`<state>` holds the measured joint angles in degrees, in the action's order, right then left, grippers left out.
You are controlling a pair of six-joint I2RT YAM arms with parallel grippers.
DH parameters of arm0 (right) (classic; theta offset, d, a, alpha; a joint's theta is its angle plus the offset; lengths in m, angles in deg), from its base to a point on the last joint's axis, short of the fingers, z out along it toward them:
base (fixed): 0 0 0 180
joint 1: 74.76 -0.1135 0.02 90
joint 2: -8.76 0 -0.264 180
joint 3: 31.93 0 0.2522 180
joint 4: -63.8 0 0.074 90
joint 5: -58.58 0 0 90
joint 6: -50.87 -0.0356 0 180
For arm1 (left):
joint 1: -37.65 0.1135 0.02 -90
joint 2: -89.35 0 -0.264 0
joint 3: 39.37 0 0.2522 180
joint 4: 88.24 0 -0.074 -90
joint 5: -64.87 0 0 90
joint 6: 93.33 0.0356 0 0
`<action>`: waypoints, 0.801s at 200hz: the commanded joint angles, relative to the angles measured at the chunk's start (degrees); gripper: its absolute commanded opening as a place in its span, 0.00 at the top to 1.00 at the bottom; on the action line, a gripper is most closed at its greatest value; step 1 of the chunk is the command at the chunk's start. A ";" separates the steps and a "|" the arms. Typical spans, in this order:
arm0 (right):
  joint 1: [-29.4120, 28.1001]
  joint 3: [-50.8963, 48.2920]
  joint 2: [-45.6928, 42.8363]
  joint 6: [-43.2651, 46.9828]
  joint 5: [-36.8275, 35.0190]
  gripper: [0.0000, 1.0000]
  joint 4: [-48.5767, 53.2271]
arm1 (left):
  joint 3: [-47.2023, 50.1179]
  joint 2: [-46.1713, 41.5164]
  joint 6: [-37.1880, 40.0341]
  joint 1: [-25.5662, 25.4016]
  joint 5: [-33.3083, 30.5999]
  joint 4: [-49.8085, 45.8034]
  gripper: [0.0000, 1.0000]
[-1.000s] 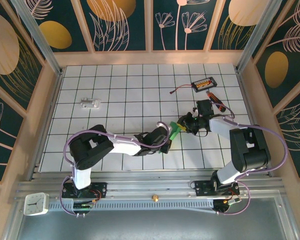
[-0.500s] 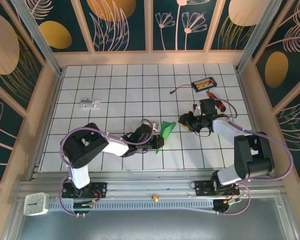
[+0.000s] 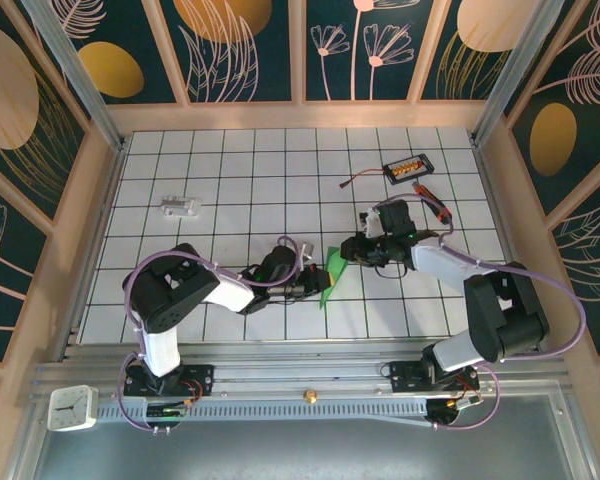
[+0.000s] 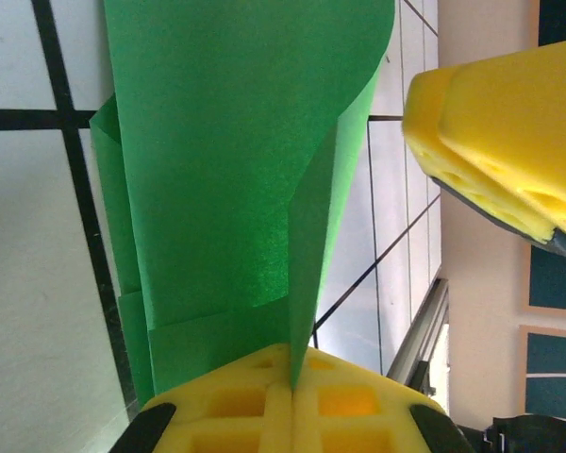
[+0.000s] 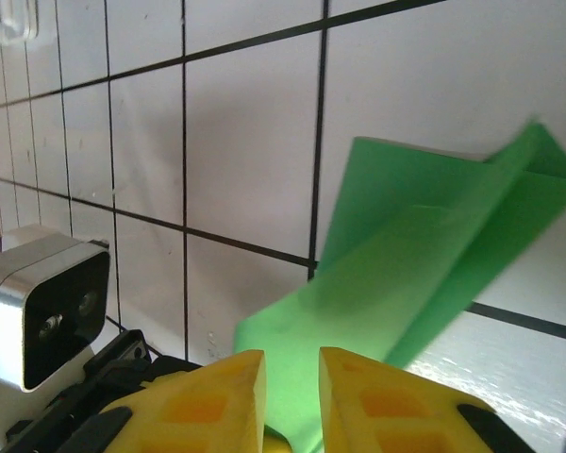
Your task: Fold a paper plane with a square sheet of paper (pick it up from the middle)
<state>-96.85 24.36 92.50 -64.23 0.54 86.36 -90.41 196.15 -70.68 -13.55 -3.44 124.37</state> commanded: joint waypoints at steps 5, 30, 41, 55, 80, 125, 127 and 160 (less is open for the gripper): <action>-1.04 1.16 1.69 1.28 -0.48 0.82 -3.06 | 0.79 1.76 -3.34 0.43 2.34 4.98 1.00; -1.91 0.90 2.55 1.28 -0.24 0.85 -4.14 | 1.15 2.83 -4.54 0.58 2.78 6.61 1.00; -2.13 0.81 2.73 1.28 -0.24 0.86 -4.55 | 1.15 3.03 -4.76 0.64 3.00 6.89 1.00; -2.38 0.55 2.72 1.35 -0.32 0.87 -5.17 | 1.48 3.62 -5.69 0.76 3.16 7.89 1.00; -2.67 0.25 3.17 1.53 -0.50 0.88 -5.67 | 1.98 4.96 -7.40 0.87 3.88 9.88 1.00; -3.04 -0.07 4.28 1.89 -0.59 0.90 -6.22 | 2.60 5.77 -8.75 0.98 4.14 11.51 1.00; -3.05 -0.12 4.31 1.90 -0.59 0.90 -6.20 | 2.66 5.82 -8.80 0.94 4.19 11.61 1.00; -3.30 -0.24 4.66 2.49 -0.50 0.91 -6.26 | 3.12 6.75 -10.06 1.07 4.57 13.25 1.00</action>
<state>-99.52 24.34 96.35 -63.38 0.13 81.16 -88.25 201.46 -78.68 -12.89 0.17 133.55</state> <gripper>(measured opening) 0.092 0.056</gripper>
